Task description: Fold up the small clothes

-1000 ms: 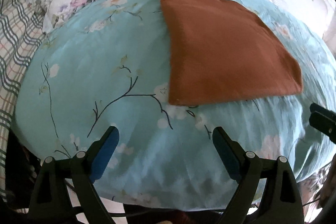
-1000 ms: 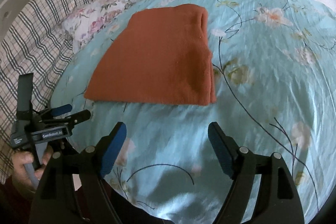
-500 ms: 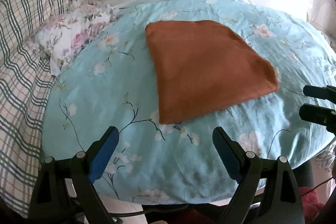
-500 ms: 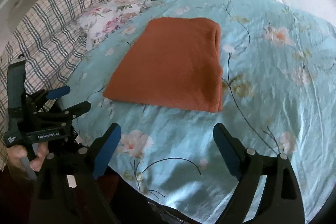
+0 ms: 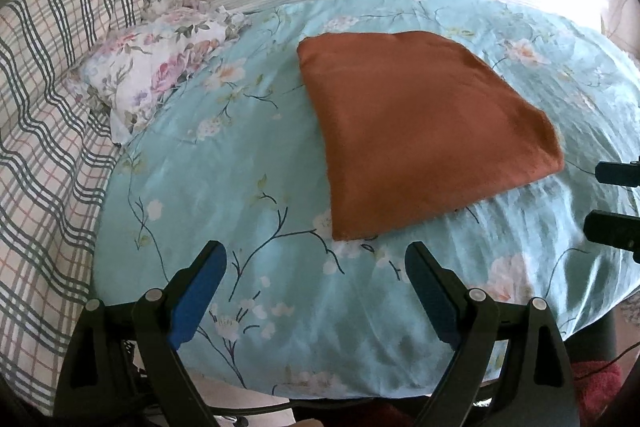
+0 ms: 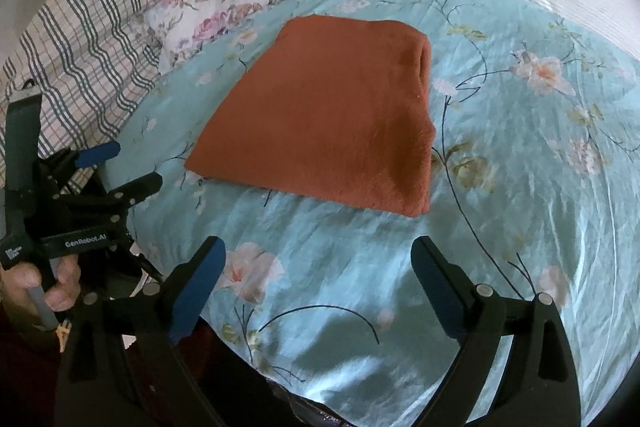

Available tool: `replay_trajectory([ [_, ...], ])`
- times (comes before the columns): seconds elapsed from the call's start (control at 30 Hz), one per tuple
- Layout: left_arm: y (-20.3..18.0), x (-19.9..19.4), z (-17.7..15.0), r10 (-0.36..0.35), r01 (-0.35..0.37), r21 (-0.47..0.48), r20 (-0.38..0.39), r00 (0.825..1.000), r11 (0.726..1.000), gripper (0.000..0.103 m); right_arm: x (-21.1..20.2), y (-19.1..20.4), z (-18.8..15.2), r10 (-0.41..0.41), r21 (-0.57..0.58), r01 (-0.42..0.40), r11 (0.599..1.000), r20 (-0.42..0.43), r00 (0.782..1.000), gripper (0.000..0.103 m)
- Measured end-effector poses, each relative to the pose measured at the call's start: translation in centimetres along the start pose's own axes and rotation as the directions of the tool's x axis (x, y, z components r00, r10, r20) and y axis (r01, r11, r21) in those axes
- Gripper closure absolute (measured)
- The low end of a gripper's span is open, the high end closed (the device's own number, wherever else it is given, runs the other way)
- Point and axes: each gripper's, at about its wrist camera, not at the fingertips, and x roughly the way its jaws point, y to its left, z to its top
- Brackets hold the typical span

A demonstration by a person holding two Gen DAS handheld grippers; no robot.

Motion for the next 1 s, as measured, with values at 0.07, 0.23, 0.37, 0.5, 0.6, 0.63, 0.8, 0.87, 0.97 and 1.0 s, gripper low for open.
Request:
replay_trajectory([
  [0.07, 0.0, 0.3, 0.3, -0.006, 0.006, 0.001, 0.001, 1.0, 1.0, 0.012, 0.2, 0.1, 0.5, -0.004, -0.009, 0.004, 1.0, -0.002, 1.0, 0.009],
  [0.23, 0.0, 0.6, 1.3, -0.007, 0.007, 0.0, 0.013, 1.0, 1.0, 0.012, 0.0, 0.6, 2.0, -0.01, -0.043, 0.01, 0.999, 0.015, 1.0, 0.009],
  [0.37, 0.1, 0.5, 2.3, 0.002, -0.002, -0.012, 0.024, 1.0, 1.0, 0.011, 0.0, 1.0, 3.2, -0.023, -0.07, 0.024, 0.997, 0.025, 0.999, 0.009],
  [0.5, 0.2, 0.6, 3.0, 0.012, -0.011, -0.026, 0.027, 1.0, 1.0, 0.011, 0.3, 1.0, 4.2, -0.031, -0.073, 0.032, 0.997, 0.025, 0.999, 0.008],
  [0.6, 0.3, 0.8, 3.3, 0.009, -0.008, -0.038, 0.026, 1.0, 0.999, 0.011, 0.8, 1.0, 4.7, -0.031, -0.073, 0.032, 0.997, 0.021, 0.999, 0.008],
  [0.63, 0.3, 0.8, 3.4, 0.009, -0.008, -0.039, 0.026, 1.0, 0.999, 0.011, 0.9, 1.0, 4.8, -0.031, -0.075, 0.032, 0.997, 0.018, 0.999, 0.008],
  [0.8, 0.4, 0.9, 3.7, 0.001, 0.0, -0.054, 0.025, 1.0, 0.999, 0.011, 1.3, 1.2, 5.2, -0.028, -0.079, 0.03, 0.996, 0.015, 0.999, 0.008],
  [0.87, 0.3, 0.9, 3.7, 0.0, 0.002, -0.056, 0.027, 1.0, 0.998, 0.011, 1.4, 1.3, 5.2, -0.031, -0.078, 0.032, 0.996, 0.017, 0.999, 0.008],
  [0.97, 0.4, 0.9, 3.7, 0.002, -0.001, -0.055, 0.026, 1.0, 0.998, 0.011, 1.4, 1.5, 5.3, -0.034, -0.079, 0.035, 0.996, 0.021, 0.999, 0.008],
  [1.0, 0.3, 0.9, 3.7, 0.004, -0.002, -0.056, 0.027, 1.0, 0.998, 0.011, 1.4, 1.6, 5.3, -0.035, -0.078, 0.036, 0.996, 0.022, 0.999, 0.008],
])
